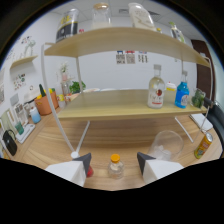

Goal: Make me a cup of Vodka Sunrise.

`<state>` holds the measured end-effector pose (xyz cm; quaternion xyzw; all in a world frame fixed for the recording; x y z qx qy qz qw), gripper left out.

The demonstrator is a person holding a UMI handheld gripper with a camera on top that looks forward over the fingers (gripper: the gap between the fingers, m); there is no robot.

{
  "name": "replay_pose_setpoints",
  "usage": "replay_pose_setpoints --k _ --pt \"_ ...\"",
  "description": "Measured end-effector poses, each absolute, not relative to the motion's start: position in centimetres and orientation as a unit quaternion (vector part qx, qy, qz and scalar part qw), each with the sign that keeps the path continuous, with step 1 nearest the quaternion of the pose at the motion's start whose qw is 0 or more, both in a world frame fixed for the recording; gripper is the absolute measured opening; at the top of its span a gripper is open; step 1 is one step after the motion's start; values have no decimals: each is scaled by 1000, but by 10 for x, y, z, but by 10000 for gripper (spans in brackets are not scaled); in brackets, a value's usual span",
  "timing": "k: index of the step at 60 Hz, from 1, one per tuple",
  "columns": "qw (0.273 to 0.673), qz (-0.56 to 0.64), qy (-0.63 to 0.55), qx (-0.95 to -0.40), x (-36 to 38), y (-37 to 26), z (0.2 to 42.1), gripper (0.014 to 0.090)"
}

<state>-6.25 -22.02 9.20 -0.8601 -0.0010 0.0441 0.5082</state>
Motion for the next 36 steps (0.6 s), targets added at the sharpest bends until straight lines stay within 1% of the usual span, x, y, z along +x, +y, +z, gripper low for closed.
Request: replay_pose_setpoints --k 6,13,19,27,36 --pt "535 43 9 -844 -59 -240 138 858" --pt "553 38 13 -832 -55 -268 178 859" --pt "555 25 6 -832 -47 -292 198 858" --pt "548 14 -3 -837 -32 -318 218 856" --pt "553 7 -5 -833 -4 -328 254 869"
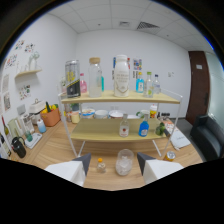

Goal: Make me a cup of Vodka Sunrise.

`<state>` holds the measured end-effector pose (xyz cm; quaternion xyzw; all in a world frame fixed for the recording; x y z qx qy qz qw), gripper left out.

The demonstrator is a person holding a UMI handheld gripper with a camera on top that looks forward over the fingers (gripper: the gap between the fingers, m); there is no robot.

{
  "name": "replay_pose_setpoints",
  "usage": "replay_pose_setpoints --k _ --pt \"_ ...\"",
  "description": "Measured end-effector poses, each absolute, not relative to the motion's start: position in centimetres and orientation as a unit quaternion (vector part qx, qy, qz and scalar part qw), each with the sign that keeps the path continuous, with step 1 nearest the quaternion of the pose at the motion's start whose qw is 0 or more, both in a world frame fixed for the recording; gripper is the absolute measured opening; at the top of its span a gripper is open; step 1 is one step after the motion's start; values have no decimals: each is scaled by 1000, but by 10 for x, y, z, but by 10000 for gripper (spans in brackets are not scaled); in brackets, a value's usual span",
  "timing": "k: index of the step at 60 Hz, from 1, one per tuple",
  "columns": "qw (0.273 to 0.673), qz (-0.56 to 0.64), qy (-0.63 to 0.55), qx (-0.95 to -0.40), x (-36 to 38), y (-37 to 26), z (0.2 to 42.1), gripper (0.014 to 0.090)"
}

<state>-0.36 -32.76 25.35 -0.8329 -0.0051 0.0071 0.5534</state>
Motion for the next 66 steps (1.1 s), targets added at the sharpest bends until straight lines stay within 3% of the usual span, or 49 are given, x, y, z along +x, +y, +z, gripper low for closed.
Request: replay_pose_setpoints --k 20,34,43,55,66 --pt "622 -5 6 -783 85 -248 369 869" --pt "639 -5 -8 -770 128 -157 384 845" --pt "631 26 -7 -776 134 -118 376 734" --pt "627 53 -21 -777 121 -98 370 377" --pt "636 35 -28 -771 121 -100 370 364"
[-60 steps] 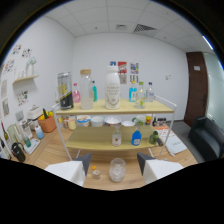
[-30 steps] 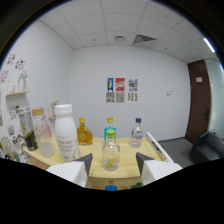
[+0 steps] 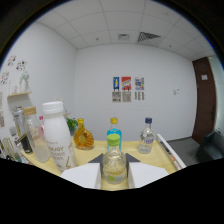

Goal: Make me a cup of Vodka Sunrise.

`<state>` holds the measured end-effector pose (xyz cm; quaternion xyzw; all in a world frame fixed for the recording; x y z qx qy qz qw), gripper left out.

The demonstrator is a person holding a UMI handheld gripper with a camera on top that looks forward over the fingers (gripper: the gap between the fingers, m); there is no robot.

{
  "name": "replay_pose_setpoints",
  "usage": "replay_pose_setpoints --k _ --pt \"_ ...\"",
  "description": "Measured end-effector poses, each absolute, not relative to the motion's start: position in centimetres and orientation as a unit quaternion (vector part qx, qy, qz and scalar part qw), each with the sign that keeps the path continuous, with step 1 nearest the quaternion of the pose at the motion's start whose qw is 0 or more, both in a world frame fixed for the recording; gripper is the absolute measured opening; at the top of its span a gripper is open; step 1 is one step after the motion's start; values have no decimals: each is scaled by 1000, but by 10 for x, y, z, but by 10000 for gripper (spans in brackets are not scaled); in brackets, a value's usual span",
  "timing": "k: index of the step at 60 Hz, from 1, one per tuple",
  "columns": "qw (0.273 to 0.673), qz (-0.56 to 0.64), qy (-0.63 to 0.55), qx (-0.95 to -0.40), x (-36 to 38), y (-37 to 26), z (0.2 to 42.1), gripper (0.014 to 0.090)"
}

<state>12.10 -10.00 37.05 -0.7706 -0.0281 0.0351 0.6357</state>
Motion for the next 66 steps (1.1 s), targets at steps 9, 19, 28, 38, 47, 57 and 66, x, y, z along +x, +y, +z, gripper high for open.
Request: replay_pose_setpoints --k 9,19,28,38,47,57,66 --pt "635 30 -22 -771 123 -107 376 357" --pt "660 29 -10 -751 126 -145 411 352" --pt "667 48 12 -743 118 -196 404 352" --pt "624 48 24 -780 108 -225 306 350" --pt "583 34 37 -811 113 -227 225 350" --pt "554 -33 -31 -831 116 -219 176 350" --pt "529 -165 -174 -814 121 -210 167 348"
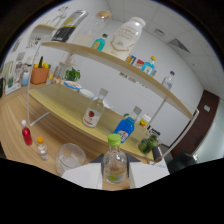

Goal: Make me a cup of Vodka Sunrise.

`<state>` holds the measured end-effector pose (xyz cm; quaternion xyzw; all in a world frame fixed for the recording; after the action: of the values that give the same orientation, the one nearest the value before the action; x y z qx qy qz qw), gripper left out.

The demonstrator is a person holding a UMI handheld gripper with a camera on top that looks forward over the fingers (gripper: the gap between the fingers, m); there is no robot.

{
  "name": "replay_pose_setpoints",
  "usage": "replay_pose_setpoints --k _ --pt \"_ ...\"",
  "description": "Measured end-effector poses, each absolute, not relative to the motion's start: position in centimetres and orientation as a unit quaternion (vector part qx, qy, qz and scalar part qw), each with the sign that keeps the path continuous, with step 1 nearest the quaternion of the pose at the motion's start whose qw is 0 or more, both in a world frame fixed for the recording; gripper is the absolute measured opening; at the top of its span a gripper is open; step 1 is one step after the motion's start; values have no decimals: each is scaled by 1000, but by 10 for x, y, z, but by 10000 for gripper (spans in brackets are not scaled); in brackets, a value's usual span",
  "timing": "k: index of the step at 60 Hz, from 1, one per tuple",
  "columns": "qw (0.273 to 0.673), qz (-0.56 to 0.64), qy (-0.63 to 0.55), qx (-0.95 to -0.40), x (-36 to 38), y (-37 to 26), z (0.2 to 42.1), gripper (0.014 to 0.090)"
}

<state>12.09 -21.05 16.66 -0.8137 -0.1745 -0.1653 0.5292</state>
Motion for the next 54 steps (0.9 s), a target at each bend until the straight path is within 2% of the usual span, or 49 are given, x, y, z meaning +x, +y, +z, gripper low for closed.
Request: replay_pose_setpoints --k 10,20,26,39,46,54 --pt "489 -298 -336 -748 120 -204 168 347" --pt "428 -410 -476 -649 113 -199 168 350" --pt "390 -472 -538 -578 110 -192 173 346" --pt "320 -534 -632 -462 102 -188 174 350" --pt "312 -533 -650 -443 99 -189 173 350" --pt "341 -515 -621 -482 98 -192 179 349"
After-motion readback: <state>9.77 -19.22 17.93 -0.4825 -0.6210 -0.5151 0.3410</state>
